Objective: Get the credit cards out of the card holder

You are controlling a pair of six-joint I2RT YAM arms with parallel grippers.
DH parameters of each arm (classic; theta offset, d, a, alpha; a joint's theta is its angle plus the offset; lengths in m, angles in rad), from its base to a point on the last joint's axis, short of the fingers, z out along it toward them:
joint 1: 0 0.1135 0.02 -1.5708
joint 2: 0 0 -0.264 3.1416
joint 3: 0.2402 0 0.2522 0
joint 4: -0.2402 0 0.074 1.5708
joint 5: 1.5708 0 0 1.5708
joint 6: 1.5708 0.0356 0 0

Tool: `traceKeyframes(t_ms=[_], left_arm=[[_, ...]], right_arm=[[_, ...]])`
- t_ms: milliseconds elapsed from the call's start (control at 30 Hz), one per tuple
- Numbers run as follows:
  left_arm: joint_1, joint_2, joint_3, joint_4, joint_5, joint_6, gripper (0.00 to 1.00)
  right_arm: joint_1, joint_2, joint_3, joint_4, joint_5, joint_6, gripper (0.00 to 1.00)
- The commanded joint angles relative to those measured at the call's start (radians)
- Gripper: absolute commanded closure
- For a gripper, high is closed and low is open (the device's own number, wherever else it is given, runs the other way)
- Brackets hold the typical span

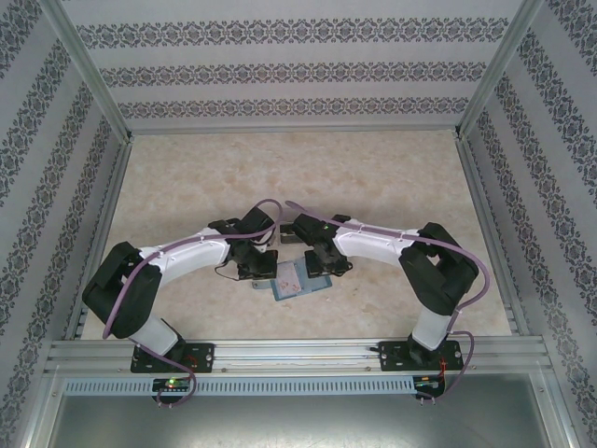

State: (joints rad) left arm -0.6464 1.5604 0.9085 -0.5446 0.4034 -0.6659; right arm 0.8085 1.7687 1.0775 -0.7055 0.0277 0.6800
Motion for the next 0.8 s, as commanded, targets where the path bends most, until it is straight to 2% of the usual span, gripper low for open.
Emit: traceKeyframes(t_ms=[0, 167, 400, 467, 567, 767], left_arm=[[-0.023, 0.017, 0.028, 0.006, 0.022, -0.017, 0.98], [-0.041, 0.047, 0.049, 0.028, 0.034, -0.029, 0.98], [-0.063, 0.108, 0.095, 0.114, 0.083, -0.077, 0.99], [-0.068, 0.13, 0.111, 0.117, 0.086, -0.08, 0.99], [-0.07, 0.149, 0.121, 0.103, 0.073, -0.075, 0.99], [-0.07, 0.161, 0.122, 0.092, 0.066, -0.061, 0.99]], right_arm=[[-0.004, 0.008, -0.024, -0.014, 0.007, 0.0, 0.55], [-0.005, -0.013, -0.036, -0.015, 0.001, 0.008, 0.67], [-0.004, -0.033, -0.037, -0.013, -0.009, 0.006, 0.77], [-0.005, -0.037, -0.032, -0.022, -0.007, 0.004, 0.75], [-0.005, -0.054, -0.022, -0.035, 0.0, 0.004, 0.65], [-0.004, -0.098, -0.005, -0.047, -0.011, 0.009, 0.62]])
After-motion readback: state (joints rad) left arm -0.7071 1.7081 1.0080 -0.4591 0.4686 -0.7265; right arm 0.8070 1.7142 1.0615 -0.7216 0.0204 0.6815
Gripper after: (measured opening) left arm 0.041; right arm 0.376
